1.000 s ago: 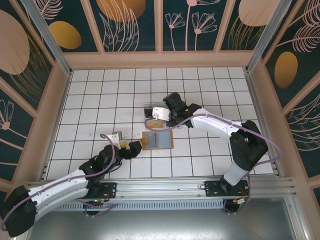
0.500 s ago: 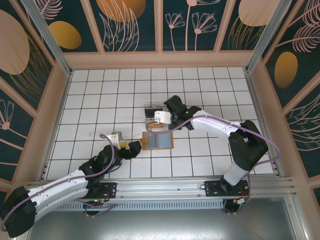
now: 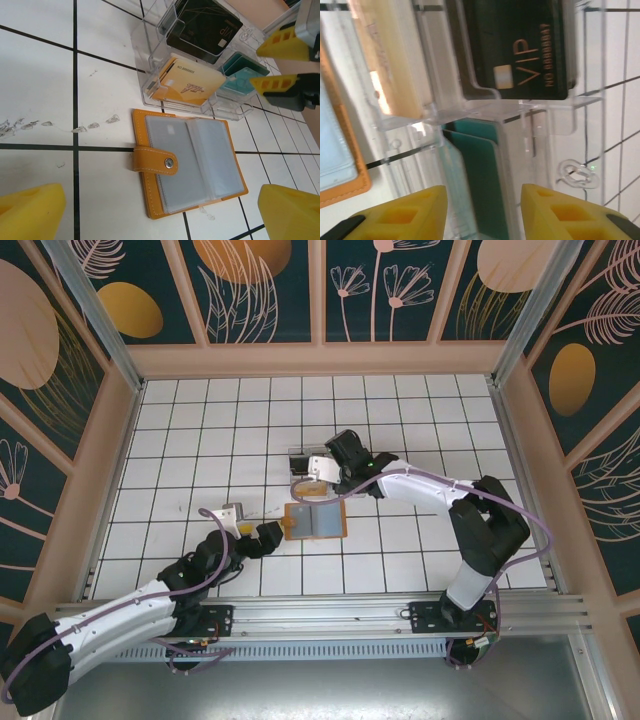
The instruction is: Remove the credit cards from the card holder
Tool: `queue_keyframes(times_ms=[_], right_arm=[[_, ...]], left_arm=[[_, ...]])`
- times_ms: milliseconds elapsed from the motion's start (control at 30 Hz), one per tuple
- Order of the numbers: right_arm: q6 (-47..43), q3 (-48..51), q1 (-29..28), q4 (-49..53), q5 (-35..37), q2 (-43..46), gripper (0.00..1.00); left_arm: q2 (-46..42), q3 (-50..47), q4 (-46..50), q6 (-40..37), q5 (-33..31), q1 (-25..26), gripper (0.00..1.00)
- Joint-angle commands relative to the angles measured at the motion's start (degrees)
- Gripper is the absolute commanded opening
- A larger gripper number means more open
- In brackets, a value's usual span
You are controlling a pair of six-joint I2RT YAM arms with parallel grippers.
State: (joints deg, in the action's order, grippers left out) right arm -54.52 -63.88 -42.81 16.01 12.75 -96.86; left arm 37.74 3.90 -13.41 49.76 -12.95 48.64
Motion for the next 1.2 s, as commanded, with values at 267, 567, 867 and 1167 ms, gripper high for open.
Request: queue_keyframes(times_ms=[267, 567, 867, 1167], right_arm=[[3.2, 0.4, 1.8, -7.0, 7.9, -0.8, 0.45], [14.5, 0.2, 2.3, -6.7, 5.0, 4.1, 0.45], [47.6, 6.6, 3.5, -8.1, -7.3, 16.3, 0.34], [71.6, 21.1, 0.6, -14.4, -11.7, 18.7, 0.22]], left_arm=[[0.4, -0.3, -0.6, 0.3, -0.9, 0.0, 0.99], [0.7, 0.0, -0.4, 0.7, -0.7, 0.0, 0.99], [7.8, 4.0, -1.0, 2.6, 2.4, 0.0, 0.95], [19.9, 9.1, -5.1, 4.8, 7.6, 0.0, 0.53]])
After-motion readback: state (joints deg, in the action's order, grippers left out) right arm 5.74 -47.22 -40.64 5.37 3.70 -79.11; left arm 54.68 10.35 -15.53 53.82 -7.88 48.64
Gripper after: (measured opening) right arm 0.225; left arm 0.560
